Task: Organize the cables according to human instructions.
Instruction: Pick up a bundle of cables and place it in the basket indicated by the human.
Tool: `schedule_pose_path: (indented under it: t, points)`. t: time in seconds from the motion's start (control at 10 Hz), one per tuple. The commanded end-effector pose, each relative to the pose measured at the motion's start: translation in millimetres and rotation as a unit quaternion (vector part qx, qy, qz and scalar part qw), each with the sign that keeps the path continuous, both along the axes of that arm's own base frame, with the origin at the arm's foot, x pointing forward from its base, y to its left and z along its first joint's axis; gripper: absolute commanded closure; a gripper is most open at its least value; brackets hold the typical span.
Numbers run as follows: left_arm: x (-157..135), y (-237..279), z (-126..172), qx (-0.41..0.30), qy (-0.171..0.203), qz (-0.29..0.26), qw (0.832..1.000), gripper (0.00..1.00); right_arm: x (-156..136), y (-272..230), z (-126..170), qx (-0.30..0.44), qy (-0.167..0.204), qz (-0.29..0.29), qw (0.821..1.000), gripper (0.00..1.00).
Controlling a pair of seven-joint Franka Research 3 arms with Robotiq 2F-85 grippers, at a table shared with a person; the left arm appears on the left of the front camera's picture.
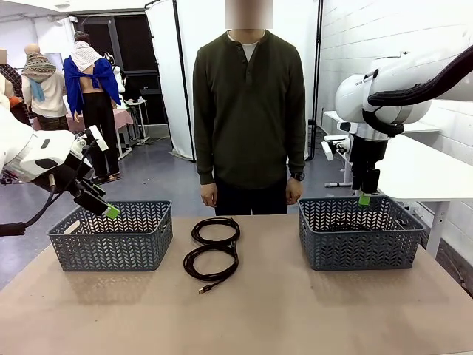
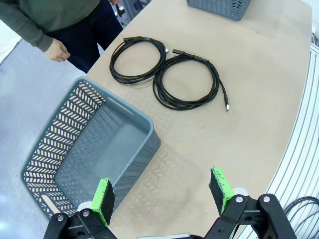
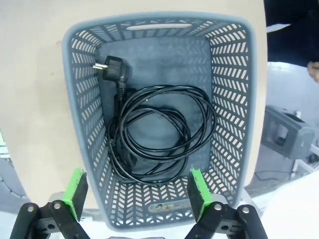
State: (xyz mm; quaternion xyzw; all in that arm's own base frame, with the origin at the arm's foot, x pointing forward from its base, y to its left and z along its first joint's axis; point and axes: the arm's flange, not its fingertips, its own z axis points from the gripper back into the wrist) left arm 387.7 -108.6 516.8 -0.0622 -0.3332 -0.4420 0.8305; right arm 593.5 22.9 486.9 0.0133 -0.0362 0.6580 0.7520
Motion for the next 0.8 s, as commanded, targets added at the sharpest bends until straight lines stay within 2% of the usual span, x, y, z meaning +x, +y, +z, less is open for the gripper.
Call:
schedule_pose_path:
  t: [0.0, 0.7]
  points:
    - [1.6, 2.8, -1.5, -0.004, 0.001, -0.006, 1.000, 0.00, -1.0, 0.0, 0.6, 0.000, -0.002, 0.000, 1.000, 0.00]
    - [1.6, 2.8, -1.5, -0.004, 0.001, -0.006, 1.000, 0.00, 0.0, 0.0, 0.6, 0.000, 0.000, 0.000, 1.000, 0.00]
